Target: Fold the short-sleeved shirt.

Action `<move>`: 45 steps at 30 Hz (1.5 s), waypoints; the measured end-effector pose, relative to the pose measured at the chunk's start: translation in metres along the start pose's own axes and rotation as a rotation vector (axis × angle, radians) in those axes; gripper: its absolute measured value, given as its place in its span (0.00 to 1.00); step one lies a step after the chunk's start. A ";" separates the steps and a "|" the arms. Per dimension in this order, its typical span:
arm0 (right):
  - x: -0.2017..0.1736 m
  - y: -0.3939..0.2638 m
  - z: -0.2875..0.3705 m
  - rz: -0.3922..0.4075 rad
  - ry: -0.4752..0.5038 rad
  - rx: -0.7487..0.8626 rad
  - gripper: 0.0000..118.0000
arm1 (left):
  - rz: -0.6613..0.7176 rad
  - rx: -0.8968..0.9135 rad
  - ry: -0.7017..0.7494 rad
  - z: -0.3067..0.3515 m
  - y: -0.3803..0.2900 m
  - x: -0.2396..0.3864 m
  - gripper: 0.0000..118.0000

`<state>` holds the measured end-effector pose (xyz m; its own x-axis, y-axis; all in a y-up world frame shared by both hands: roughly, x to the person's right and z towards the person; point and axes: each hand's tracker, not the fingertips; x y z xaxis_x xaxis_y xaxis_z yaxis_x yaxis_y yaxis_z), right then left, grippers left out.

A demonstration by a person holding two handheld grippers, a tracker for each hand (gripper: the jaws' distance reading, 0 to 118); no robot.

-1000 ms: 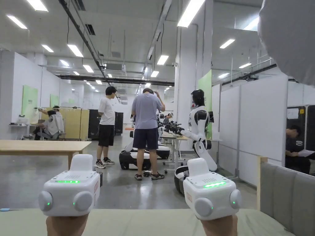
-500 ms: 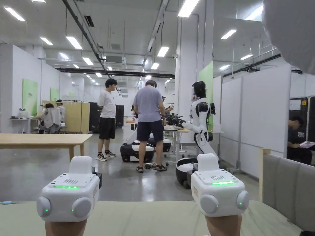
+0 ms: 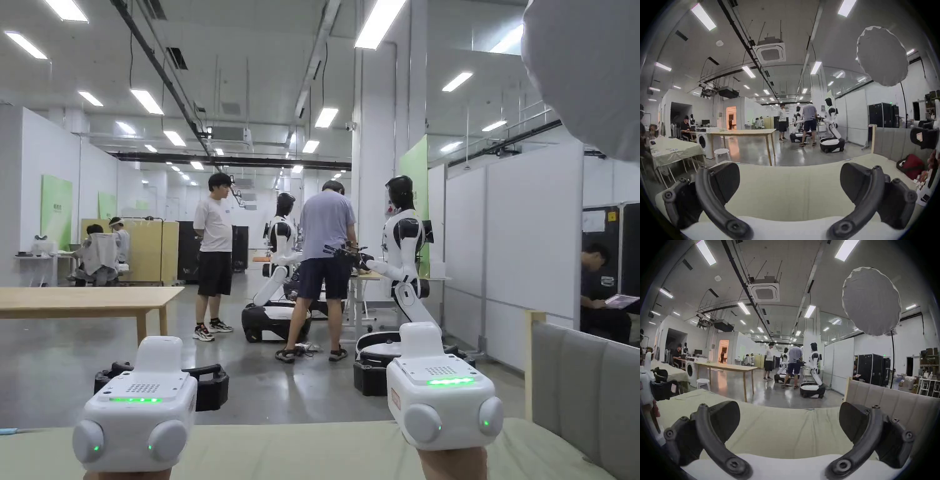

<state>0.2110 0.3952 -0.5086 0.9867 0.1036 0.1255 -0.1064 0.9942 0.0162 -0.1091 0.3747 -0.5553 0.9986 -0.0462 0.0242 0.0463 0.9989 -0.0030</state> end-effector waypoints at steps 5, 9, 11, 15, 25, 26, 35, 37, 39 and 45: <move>0.010 0.000 0.005 -0.051 0.007 0.013 1.00 | 0.014 0.015 0.007 0.004 -0.002 -0.005 1.00; 0.015 0.002 0.007 -0.095 0.048 -0.018 1.00 | 0.029 0.011 0.002 0.003 -0.002 -0.006 1.00; 0.013 0.002 0.004 -0.101 -0.029 -0.079 1.00 | 0.032 0.007 0.003 0.003 -0.002 -0.007 1.00; 0.016 0.002 0.003 -0.114 -0.018 -0.119 1.00 | 0.034 0.002 0.007 0.005 -0.003 -0.006 1.00; 0.013 0.022 0.029 -0.089 0.030 0.029 1.00 | 0.024 -0.004 0.008 0.005 0.000 -0.005 1.00; 0.011 0.023 0.031 -0.080 0.012 0.037 1.00 | 0.023 -0.003 0.008 0.005 0.000 -0.005 1.00; 0.001 0.012 0.027 -0.006 -0.069 0.019 1.00 | 0.043 -0.013 0.008 0.009 0.000 -0.005 1.00; 0.003 0.008 0.024 -0.023 -0.076 0.004 1.00 | 0.039 -0.013 0.009 0.008 0.000 -0.004 1.00; 0.007 0.006 0.024 -0.045 -0.054 -0.013 1.00 | 0.036 -0.015 0.007 0.008 -0.001 -0.004 1.00; 0.011 0.006 0.025 -0.068 -0.022 -0.054 1.00 | 0.031 -0.012 -0.001 0.007 0.000 -0.002 1.00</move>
<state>0.2186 0.4015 -0.4826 0.9883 0.0359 0.1481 -0.0321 0.9991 -0.0283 -0.1112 0.3748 -0.5485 0.9996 -0.0154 0.0251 0.0158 0.9998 -0.0155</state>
